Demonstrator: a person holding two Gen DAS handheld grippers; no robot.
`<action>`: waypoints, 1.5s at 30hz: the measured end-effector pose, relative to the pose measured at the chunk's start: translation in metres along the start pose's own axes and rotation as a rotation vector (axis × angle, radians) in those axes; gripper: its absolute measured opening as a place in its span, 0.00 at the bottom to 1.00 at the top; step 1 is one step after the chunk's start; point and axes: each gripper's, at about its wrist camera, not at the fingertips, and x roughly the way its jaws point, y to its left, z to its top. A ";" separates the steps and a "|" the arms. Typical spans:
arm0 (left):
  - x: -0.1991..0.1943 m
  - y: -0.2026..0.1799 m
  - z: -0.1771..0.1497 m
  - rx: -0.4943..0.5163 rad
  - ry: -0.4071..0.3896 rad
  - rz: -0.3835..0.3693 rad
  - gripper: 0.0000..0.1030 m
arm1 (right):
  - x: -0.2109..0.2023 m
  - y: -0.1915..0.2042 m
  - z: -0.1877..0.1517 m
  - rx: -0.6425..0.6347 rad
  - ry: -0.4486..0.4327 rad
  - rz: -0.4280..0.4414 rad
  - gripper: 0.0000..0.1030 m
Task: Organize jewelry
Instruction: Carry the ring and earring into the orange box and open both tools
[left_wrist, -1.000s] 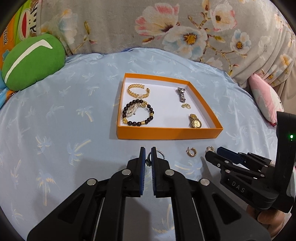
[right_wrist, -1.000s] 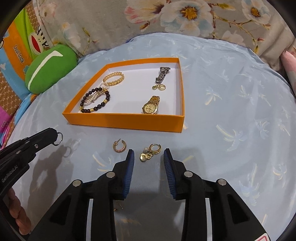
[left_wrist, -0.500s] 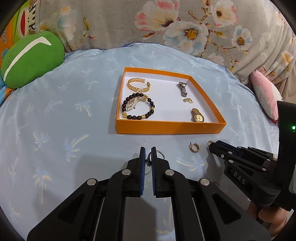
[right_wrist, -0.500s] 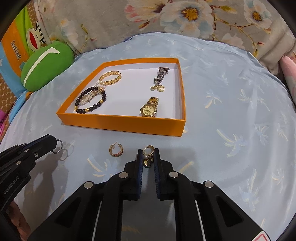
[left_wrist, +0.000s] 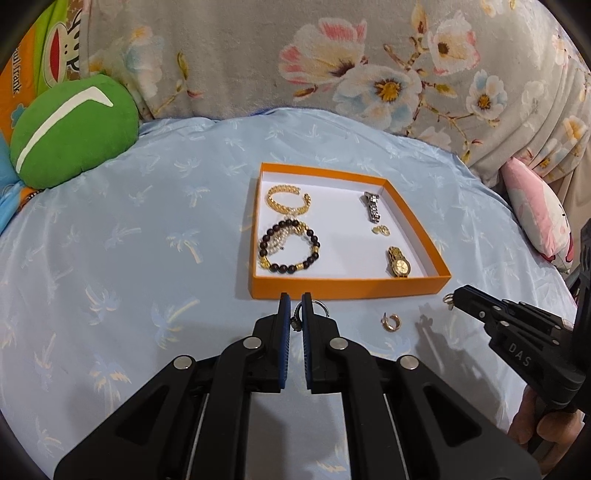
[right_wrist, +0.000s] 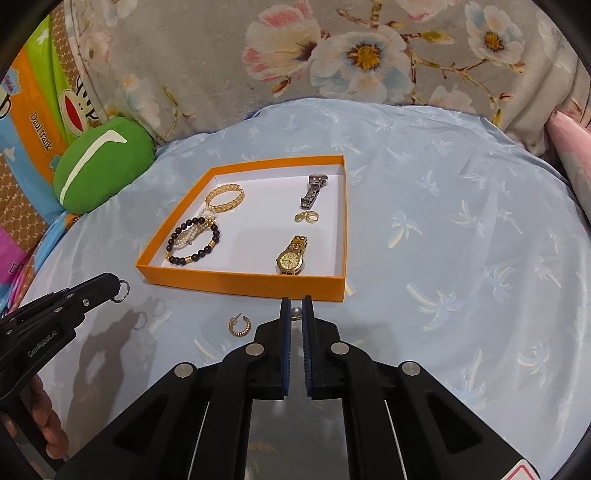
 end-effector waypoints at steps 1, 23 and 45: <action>-0.002 0.000 0.003 0.001 -0.006 0.000 0.05 | -0.002 0.000 0.002 0.000 -0.005 0.006 0.05; 0.079 -0.037 0.100 0.044 -0.037 -0.048 0.05 | 0.061 0.007 0.095 -0.009 -0.034 0.094 0.05; 0.149 -0.036 0.084 0.028 0.089 -0.031 0.12 | 0.119 -0.001 0.077 -0.019 0.060 0.055 0.06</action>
